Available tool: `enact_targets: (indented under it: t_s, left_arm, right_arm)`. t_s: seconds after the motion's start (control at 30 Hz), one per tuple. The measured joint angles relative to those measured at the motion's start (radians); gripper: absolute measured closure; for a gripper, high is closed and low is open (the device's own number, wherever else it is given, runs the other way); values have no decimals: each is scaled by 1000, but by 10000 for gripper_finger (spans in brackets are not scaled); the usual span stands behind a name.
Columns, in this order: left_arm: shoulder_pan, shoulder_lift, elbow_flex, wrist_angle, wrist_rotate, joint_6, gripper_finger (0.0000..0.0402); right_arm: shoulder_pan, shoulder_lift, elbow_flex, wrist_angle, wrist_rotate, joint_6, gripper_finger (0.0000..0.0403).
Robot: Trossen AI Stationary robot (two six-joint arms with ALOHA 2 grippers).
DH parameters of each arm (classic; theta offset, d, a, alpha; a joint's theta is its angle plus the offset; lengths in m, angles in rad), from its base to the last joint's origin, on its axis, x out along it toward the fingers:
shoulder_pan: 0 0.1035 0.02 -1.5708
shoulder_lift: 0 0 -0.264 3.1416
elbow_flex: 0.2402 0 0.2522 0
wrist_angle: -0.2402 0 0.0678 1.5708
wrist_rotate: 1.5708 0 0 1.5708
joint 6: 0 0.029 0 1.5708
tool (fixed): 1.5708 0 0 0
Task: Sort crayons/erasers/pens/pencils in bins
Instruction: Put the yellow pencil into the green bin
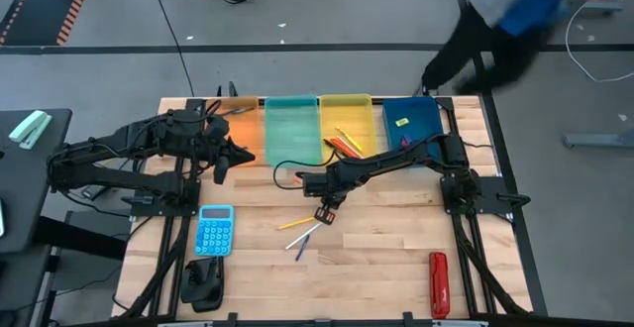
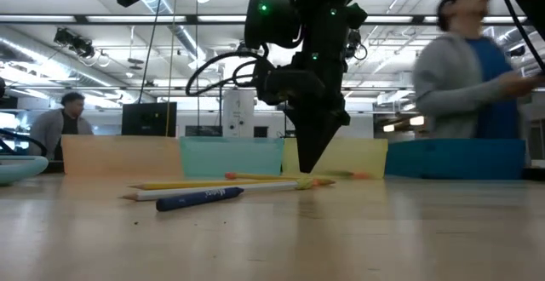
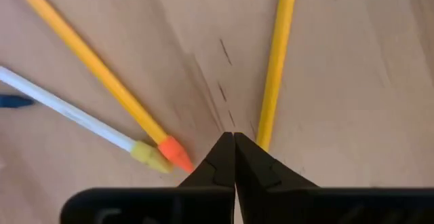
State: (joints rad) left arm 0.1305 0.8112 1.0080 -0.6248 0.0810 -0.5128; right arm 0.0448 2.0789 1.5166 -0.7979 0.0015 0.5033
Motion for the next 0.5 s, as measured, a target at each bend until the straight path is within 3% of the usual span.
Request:
enact_targets:
  t_s: [0.13, 0.3, 0.5]
  left_arm:
    - [0, 0, 0, -1, 0, 0, 381]
    - [0, 0, 0, -1, -1, 0, 376]
    - [0, 0, 0, -1, -1, 0, 387]
  right_arm:
    - [-1, 0, 0, -2, 0, 25, 385]
    - [-1, 0, 0, -4, 5, 22, 335]
    - [-1, 0, 0, -5, 109, 24, 270]
